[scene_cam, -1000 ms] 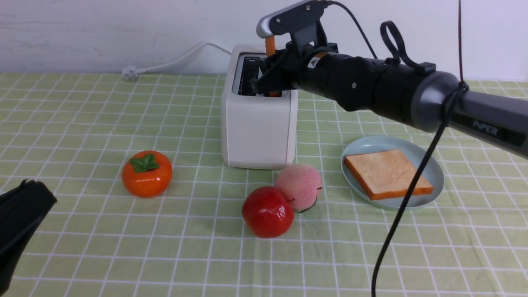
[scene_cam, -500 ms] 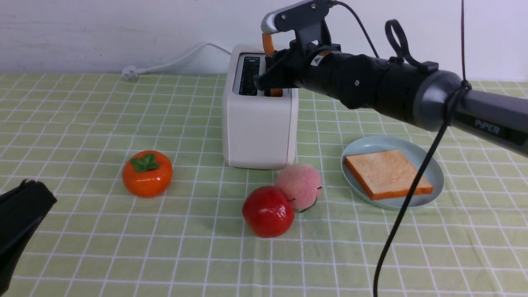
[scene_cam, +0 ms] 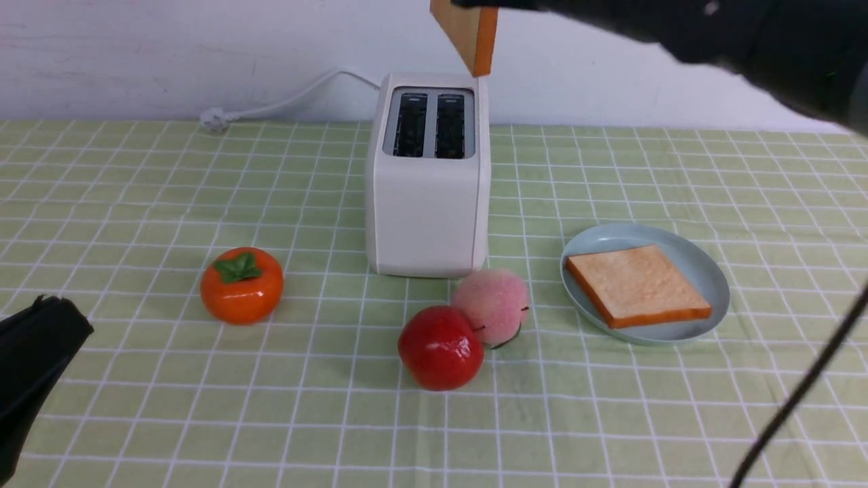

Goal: Take toasted bread from bread machine on green coffee tablecloth place on plate.
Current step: 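Grasp the toast slice in the toaster and pull it up out of the slot with the right gripper, then place the held slice of bread on top of the slice on the plate with the right gripper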

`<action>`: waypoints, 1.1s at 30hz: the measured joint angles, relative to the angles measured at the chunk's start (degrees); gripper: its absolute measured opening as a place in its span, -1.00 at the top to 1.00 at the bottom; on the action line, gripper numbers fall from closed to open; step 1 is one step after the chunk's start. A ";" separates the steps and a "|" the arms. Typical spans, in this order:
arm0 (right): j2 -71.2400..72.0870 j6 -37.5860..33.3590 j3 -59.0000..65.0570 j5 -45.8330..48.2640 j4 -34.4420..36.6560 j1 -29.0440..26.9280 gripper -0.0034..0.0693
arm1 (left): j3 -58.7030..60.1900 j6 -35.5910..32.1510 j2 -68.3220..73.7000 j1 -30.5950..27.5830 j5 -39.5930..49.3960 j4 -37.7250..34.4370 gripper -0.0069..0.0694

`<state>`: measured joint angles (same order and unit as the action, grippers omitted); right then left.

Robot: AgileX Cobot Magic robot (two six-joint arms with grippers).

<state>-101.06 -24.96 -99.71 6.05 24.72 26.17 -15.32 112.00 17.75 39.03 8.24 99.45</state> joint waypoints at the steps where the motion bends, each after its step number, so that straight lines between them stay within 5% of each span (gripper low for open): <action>1: 1.25 0.00 0.00 1.12 0.00 -0.42 0.59 | 0.00 0.00 0.00 0.00 0.00 0.00 0.85; 8: 9.75 4.53 0.46 33.07 -0.20 -14.36 0.59 | 0.00 -0.05 0.00 0.00 -2.42 0.00 0.85; 12: 9.68 5.18 6.23 41.43 2.77 -21.18 0.59 | 0.00 -1.35 0.06 0.00 -4.76 0.06 0.85; 22: 2.62 -8.71 18.36 41.02 30.23 -30.31 0.59 | 0.00 -2.60 3.24 0.00 -5.47 0.10 0.85; 33: -10.46 -13.50 18.39 38.56 39.45 -32.76 0.59 | 1.83 1.27 5.36 0.00 -10.17 0.28 0.85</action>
<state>-111.52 -38.46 -81.32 44.60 64.16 -6.59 -13.48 113.27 23.12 39.03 -1.93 99.74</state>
